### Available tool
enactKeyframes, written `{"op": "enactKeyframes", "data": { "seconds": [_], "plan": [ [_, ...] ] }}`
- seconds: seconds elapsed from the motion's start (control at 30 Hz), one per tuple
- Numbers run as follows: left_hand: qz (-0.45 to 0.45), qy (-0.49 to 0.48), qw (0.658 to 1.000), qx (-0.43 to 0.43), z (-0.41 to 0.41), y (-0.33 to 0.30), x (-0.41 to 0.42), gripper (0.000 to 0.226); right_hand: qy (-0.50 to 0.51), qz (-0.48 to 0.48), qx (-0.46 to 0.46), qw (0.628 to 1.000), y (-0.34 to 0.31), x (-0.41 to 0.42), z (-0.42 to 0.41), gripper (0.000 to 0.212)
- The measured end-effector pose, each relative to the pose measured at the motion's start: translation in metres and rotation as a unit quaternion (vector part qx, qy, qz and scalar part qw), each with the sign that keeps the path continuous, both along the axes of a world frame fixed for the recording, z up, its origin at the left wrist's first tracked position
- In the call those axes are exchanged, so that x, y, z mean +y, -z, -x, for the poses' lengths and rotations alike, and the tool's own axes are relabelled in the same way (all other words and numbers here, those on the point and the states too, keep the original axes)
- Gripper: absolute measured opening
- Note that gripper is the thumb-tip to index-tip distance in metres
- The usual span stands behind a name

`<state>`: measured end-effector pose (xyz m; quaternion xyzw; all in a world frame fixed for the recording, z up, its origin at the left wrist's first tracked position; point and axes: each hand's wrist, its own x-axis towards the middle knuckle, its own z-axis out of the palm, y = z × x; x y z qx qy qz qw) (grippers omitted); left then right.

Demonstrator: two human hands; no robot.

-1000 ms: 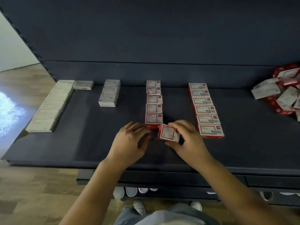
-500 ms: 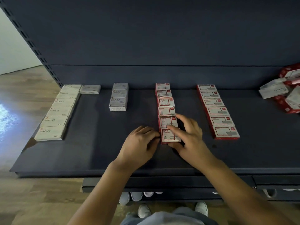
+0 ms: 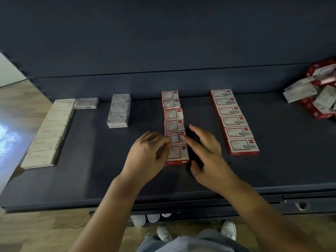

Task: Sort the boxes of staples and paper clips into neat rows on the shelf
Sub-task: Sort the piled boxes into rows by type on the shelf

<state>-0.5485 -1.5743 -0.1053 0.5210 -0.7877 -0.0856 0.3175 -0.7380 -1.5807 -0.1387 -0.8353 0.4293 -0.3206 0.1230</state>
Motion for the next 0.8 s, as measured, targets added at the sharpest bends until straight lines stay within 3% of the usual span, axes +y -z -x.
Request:
{"op": "enactKeyframes", "data": {
  "seconds": [0.3,0.8],
  "plan": [
    [0.024,0.043,0.999,-0.014,0.099,-0.014,-0.027,0.025,0.067,0.040,-0.052,0.996,-0.013,-0.011,0.096,0.059],
    [0.031,0.158,0.987,-0.016,0.321,0.006,-0.064,0.022,0.260,0.084,-0.052,0.960,-0.005,-0.026,0.344,0.050]
  ]
}}
